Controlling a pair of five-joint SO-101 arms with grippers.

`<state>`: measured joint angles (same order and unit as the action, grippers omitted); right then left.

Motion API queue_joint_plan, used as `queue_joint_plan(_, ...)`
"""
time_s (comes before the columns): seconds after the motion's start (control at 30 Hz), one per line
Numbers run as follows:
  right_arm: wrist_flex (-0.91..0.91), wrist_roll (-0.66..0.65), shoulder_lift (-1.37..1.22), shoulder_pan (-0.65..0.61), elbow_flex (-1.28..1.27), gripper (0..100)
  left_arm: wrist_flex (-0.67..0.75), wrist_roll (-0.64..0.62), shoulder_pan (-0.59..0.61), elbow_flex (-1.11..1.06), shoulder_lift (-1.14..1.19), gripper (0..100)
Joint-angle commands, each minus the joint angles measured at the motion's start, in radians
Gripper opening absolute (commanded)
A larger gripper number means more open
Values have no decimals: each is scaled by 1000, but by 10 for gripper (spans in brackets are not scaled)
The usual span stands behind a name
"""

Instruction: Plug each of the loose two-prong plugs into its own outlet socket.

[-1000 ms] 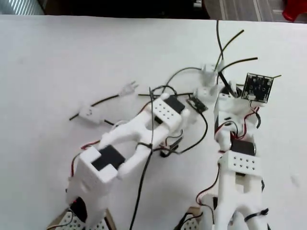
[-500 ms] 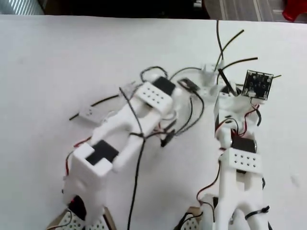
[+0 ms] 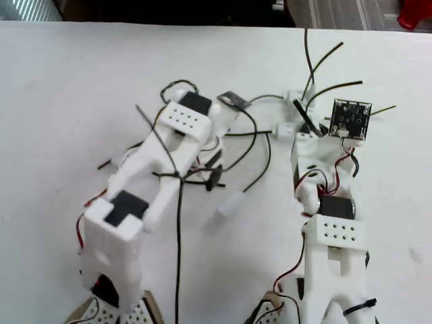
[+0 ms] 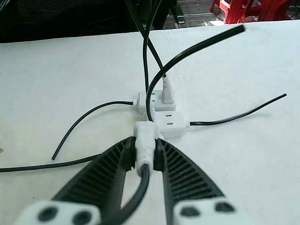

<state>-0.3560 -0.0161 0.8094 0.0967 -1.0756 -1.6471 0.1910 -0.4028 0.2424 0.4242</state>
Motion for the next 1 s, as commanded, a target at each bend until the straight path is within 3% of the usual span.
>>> queue_joint_plan(0.0, -5, -6, 31, 8, 46, 17, -31, 0, -97, 31, -102, 218)
queue_joint_plan(0.33, -5, -6, 30, 15, 46, 17, 91, -40, -140, -60, 42, 220)
queue_joint_plan(0.53, -5, -6, 30, 13, 46, 17, 118, -31, -16, -35, 150, 218)
queue_joint_plan(0.7, -5, -6, 30, 13, 46, 17, 109, -31, 51, -3, 137, 219)
queue_joint_plan(0.97, -5, -6, 30, 13, 44, 17, 57, -31, 31, 2, -12, 218)
